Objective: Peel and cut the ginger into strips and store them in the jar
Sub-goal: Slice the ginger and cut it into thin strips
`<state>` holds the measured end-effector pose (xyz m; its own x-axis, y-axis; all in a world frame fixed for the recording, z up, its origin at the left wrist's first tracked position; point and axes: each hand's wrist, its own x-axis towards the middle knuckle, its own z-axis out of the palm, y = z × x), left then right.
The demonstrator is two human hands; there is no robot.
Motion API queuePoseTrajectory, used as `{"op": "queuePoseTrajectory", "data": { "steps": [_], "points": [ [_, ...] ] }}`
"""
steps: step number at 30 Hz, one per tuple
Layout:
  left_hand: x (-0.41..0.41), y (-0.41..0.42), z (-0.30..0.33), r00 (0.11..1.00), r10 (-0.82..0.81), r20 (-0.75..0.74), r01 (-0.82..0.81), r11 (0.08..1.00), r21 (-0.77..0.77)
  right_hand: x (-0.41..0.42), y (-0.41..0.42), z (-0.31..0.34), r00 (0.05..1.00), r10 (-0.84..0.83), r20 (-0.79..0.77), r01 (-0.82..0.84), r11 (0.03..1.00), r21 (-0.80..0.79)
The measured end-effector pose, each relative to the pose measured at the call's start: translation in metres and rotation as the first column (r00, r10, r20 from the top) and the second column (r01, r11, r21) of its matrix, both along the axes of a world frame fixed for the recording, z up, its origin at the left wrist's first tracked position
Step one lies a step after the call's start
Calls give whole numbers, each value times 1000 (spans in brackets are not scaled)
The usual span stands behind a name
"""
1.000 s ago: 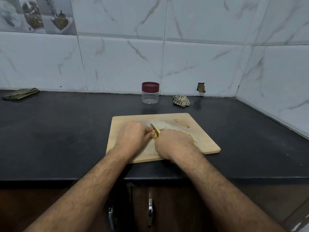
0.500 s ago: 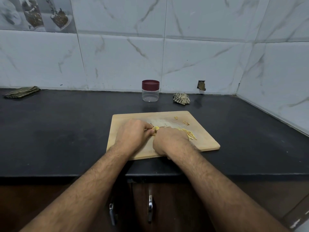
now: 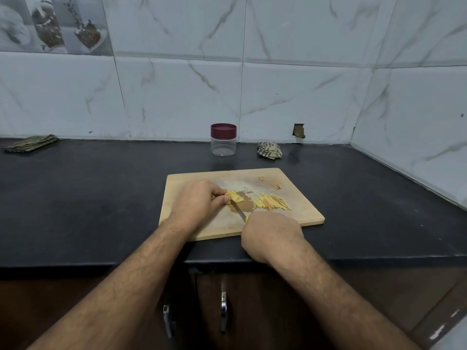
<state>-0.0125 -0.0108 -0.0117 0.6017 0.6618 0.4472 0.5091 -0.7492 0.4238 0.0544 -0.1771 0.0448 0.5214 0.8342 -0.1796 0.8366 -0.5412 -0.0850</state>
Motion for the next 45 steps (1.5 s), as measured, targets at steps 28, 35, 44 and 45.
{"op": "queuePoseTrajectory", "data": {
  "steps": [28, 35, 44, 45],
  "points": [
    [-3, 3, -1, 996, -26, 87, 37, 990, -138, 0, 28, 11, 999, -42, -9, 43, 993, 114],
    [-3, 6, -3, 990, -3, 140, 33, 977, -209, -1, 29, 11, 999, -40, 5, 40, 993, 110],
    [-3, 6, -2, 989, -23, 147, 61, 964, -261, 1, 30, 10, 999, -47, -13, 48, 993, 111],
    [-3, 6, -2, 990, -25, 140, 61, 965, -255, 0, 30, 10, 999, -48, -16, 50, 992, 113]
  ]
}}
